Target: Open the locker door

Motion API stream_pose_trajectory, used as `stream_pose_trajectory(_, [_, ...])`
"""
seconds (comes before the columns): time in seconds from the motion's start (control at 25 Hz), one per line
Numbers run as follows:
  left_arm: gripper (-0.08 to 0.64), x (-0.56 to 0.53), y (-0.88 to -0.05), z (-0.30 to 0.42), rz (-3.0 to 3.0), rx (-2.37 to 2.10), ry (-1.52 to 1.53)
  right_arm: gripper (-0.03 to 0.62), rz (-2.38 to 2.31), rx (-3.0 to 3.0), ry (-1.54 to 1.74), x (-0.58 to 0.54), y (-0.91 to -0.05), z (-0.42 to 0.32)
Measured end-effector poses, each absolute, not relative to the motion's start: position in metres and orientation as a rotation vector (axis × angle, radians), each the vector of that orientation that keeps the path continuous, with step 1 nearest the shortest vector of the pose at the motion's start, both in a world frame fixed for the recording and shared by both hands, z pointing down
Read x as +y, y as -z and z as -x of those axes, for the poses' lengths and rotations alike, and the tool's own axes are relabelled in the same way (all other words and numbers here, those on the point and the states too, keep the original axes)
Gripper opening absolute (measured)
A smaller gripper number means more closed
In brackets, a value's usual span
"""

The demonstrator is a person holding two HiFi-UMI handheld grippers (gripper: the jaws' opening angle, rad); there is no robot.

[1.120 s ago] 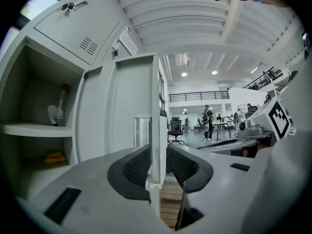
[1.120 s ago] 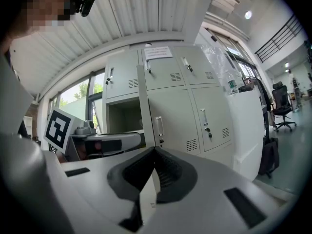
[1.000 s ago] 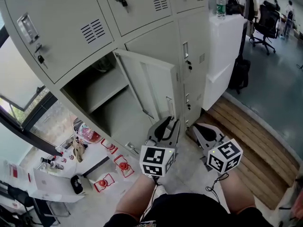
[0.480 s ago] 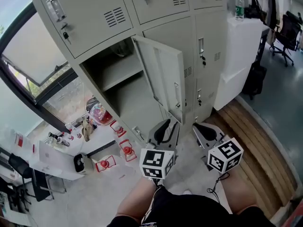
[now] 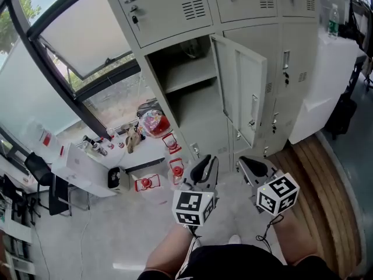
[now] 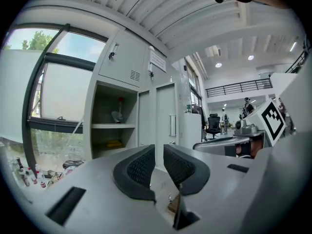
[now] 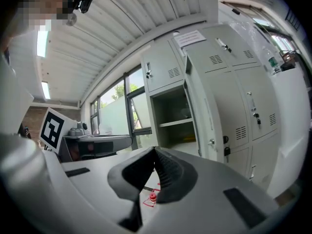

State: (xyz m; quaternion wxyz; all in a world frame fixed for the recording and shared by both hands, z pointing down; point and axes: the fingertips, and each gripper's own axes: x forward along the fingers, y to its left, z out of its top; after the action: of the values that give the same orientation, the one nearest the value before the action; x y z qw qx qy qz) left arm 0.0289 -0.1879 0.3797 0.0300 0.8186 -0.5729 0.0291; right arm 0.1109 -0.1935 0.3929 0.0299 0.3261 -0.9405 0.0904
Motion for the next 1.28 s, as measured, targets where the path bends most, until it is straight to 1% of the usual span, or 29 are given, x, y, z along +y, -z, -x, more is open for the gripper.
stream_pose_trajectory(0.12, [0.031,-0.178,-0.381,-0.002,-2.472,-1.811,-0.090,0.054,-0.937,-2.915,-0.283,-0.188,-0.394,-0.084])
stream_pose_trajectory(0.56, [0.020,-0.151,-0.398,0.080,-2.402,-1.802,-0.098,0.054,-0.889,-2.896,-0.310,-0.169,-0.404,-0.003])
stream_pose_trajectory(0.84, [0.020,-0.137,-0.405,0.098,-2.460,-1.694,-0.078,0.054,-0.981,-2.842,-0.303,-0.150,-0.411,0.016])
stream_pose_trajectory(1.28, [0.020,-0.108,-0.405,0.102,-2.555,-1.538,-0.041,0.054,-1.158,-2.765,-0.277,-0.113,-0.407,0.016])
